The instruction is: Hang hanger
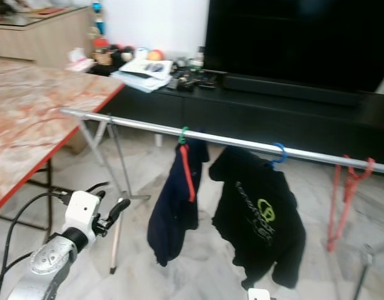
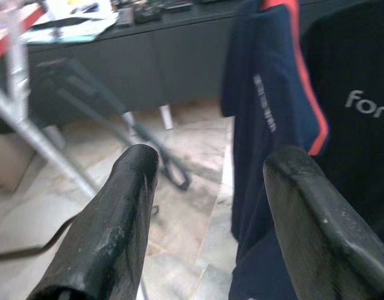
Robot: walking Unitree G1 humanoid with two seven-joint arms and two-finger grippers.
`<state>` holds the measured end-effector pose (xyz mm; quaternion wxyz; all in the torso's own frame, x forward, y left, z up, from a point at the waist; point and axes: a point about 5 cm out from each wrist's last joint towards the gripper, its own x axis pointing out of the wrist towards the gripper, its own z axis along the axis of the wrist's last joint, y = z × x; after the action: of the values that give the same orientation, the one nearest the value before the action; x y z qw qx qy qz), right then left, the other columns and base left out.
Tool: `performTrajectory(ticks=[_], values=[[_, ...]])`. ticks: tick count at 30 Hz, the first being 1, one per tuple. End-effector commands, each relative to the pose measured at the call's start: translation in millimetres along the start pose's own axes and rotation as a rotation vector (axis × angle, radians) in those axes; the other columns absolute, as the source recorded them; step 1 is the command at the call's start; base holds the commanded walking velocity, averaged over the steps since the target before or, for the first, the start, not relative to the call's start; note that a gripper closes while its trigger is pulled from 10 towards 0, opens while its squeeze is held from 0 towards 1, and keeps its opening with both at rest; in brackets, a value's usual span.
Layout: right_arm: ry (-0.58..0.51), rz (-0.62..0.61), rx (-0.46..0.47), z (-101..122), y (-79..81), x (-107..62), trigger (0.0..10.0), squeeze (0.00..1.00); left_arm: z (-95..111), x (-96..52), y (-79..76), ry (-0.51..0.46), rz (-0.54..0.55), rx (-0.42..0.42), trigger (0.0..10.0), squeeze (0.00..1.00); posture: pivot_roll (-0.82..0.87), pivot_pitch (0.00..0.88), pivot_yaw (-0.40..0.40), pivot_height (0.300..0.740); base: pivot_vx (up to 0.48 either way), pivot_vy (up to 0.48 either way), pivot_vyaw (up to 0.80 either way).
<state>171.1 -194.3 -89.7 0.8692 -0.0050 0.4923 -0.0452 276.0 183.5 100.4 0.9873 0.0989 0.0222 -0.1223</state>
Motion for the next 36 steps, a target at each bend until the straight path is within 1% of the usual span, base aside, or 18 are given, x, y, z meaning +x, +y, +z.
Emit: performTrajectory(ticks=[1,3,8,18,24,30,36], values=[[0.015,-0.006,-0.004,-3,-3.0,-0.4,10.0,0.0,2,1.1,-4.1,-0.017,-0.011,0.004,10.0,0.0,0.05,0.019,-0.003,0.74,0.0,0.0,-0.77],[0.013,-0.007,0.0,-3,-3.4,-0.5,10.0,0.0,2,1.3,-4.0,-0.018,-0.015,0.018,10.0,0.0,0.05,0.018,-0.004,0.74,0.0,-0.337,-0.7],[0.008,-0.008,0.004,-7,-6.4,-1.5,10.0,0.0,1,1.3,-4.1,-0.011,-0.005,0.014,10.0,0.0,0.05,0.017,-0.005,0.74,0.0,-0.401,0.0],[0.004,-0.002,0.006,-13,-6.7,-2.7,10.0,0.0,1,2.9,-6.3,-0.012,-0.009,0.03,10.0,0.0,0.05,0.016,-0.006,0.74,0.024,-0.398,0.0],[0.008,0.001,0.006,-17,-6.2,-3.4,10.0,0.0,0,3.5,-6.3,0.001,-0.007,0.028,10.0,0.0,0.05,0.015,-0.006,0.74,0.0,0.0,0.0],[0.01,0.001,0.006,-20,-10.5,-4.5,10.0,0.0,-1,2.5,-7.3,0.002,-0.009,0.04,10.0,0.0,0.05,0.018,-0.007,0.74,0.0,0.0,0.0],[0.001,0.0,0.002,-15,-16.3,-4.1,10.0,0.0,0,2.7,-5.1,0.0,0.005,0.047,10.0,0.0,0.05,0.018,-0.007,0.74,0.0,-0.418,0.0]])
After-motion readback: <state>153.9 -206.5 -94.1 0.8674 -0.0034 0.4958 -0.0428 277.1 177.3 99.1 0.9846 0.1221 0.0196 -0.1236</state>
